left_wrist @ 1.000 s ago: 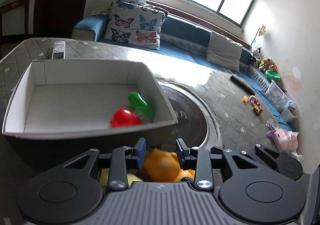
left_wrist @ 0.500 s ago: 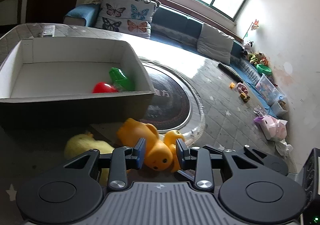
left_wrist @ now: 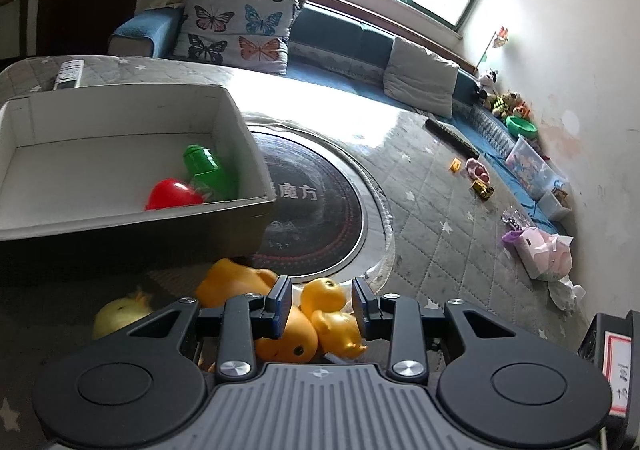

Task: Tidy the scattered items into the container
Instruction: 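Move the left gripper down to the small yellow duck, then close the left gripper on the small yellow duck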

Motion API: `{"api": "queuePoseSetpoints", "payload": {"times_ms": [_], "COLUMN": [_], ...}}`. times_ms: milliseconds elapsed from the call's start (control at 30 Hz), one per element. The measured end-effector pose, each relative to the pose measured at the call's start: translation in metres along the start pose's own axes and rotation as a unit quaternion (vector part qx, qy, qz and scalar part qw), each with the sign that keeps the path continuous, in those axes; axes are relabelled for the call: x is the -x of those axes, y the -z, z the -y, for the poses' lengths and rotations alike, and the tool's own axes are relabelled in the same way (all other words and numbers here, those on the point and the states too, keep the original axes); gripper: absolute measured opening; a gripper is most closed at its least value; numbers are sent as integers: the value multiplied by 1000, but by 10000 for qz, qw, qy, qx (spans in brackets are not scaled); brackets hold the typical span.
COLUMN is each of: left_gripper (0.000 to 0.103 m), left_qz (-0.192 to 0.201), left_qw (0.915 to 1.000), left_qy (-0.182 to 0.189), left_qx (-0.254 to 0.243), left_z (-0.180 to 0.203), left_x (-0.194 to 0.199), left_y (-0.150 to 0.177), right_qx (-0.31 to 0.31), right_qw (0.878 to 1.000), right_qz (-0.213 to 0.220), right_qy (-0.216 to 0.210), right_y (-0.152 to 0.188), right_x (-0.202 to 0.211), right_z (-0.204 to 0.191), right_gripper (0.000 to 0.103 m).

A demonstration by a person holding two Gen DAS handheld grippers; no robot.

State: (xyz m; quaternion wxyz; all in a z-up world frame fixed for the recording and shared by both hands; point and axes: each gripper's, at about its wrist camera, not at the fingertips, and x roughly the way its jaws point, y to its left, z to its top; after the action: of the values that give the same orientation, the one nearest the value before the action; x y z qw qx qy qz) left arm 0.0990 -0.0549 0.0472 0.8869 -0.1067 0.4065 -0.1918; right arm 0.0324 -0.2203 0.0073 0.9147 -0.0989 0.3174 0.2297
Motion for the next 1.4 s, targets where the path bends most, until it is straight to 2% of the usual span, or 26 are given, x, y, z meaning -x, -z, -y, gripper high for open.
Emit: {"api": "queuePoseSetpoints", "payload": {"times_ms": [200, 367, 733, 1400], "left_gripper": [35, 36, 36, 36], "left_qz": [-225, -400, -692, -797], "left_qw": [9996, 9989, 9968, 9953], "left_qy": [-33, -81, -324, -469], "left_qx": [-155, -243, -230, -293], "left_z": [11, 17, 12, 18], "left_x": [-25, -44, -71, -85], "left_y": [-8, -13, -13, -15], "right_qx": [-27, 14, -23, -67], "right_qw": [10000, 10000, 10000, 9999], "right_qz": [-22, -35, -55, -43], "right_qy": [-75, -84, -60, -89], "right_y": [-2, -2, -1, -2], "right_x": [-2, -1, -4, -7], "right_z": [-1, -2, 3, -2], "right_gripper": [39, 36, 36, 33]}}
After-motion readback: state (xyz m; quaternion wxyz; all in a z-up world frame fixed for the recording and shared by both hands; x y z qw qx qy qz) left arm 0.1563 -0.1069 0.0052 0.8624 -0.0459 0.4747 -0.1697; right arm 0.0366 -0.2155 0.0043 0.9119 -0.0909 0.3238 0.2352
